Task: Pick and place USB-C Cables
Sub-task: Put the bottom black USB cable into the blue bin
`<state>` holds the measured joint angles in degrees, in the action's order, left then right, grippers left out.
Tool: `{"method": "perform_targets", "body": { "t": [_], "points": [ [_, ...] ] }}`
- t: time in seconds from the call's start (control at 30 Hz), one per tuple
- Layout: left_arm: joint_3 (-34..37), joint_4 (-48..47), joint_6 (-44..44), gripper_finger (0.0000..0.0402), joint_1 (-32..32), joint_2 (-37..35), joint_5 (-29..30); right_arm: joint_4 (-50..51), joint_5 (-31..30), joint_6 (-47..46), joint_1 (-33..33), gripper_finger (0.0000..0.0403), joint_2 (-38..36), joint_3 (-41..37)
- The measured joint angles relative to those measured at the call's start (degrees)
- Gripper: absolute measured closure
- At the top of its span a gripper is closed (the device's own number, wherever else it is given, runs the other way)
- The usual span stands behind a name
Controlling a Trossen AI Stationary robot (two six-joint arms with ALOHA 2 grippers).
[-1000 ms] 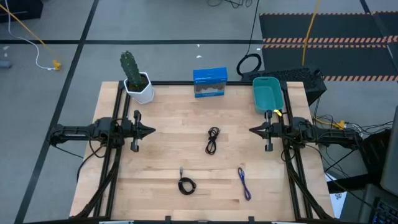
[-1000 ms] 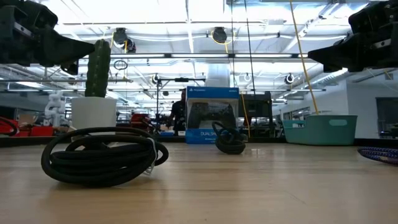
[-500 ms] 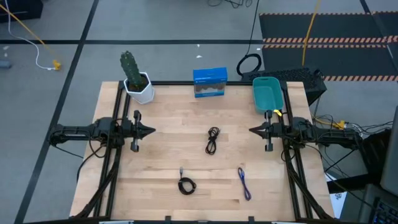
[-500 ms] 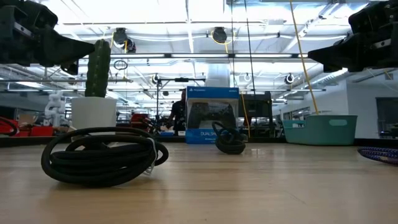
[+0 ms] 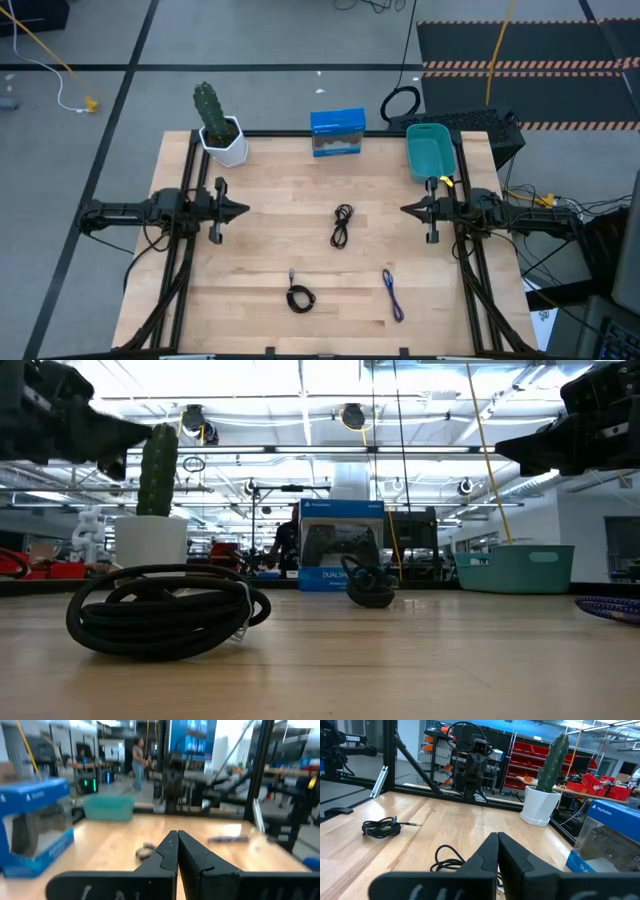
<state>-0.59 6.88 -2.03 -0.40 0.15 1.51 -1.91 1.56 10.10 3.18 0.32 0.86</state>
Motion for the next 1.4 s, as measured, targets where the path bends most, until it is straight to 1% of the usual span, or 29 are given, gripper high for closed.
{"method": "perform_targets", "body": {
  "t": [0.13,0.2,0.3,0.4,0.63,0.77,0.97,1.07,1.27,1.4],
  "points": [
    [-0.09,5.39,0.35,0.0396,-0.11,0.01,-0.01,0.00,0.00,-0.01,0.00,0.0403,0.01,0.00],
    [-1.58,5.35,-0.05,0.0396,-0.11,0.25,-0.01,0.00,0.00,-0.01,0.00,0.0403,-0.01,0.00],
    [-5.50,4.79,-0.26,0.0396,-0.11,1.72,-0.01,0.01,0.00,0.00,0.01,0.0403,0.00,0.00],
    [-11.53,4.10,0.05,0.0396,-0.11,4.34,-0.03,0.00,0.00,0.00,0.00,0.0403,0.01,0.00],
    [-30.94,-7.90,-0.98,0.0396,-0.11,14.02,-0.12,0.00,0.00,0.00,0.01,0.0403,0.01,0.00],
    [-40.91,-13.91,-1.17,0.0396,-0.11,19.97,-0.27,0.00,0.00,-0.01,0.00,0.0403,0.01,0.00],
    [-53.89,-19.94,-1.32,0.0396,-0.11,28.16,-4.05,0.00,0.00,-0.01,0.00,0.0403,-0.01,-0.01],
    [-60.46,-24.77,-1.52,0.0396,-0.13,31.94,-5.95,0.00,0.00,-0.01,0.00,0.0403,0.01,-0.02],
    [-73.53,-36.73,-1.32,0.0396,-0.13,38.37,-6.38,0.00,0.00,0.00,0.00,0.0403,0.00,0.00],
    [-79.50,-41.46,-1.29,0.0396,-0.13,41.35,-6.40,0.00,0.00,0.01,0.00,0.0403,0.01,0.00]
  ]
}}
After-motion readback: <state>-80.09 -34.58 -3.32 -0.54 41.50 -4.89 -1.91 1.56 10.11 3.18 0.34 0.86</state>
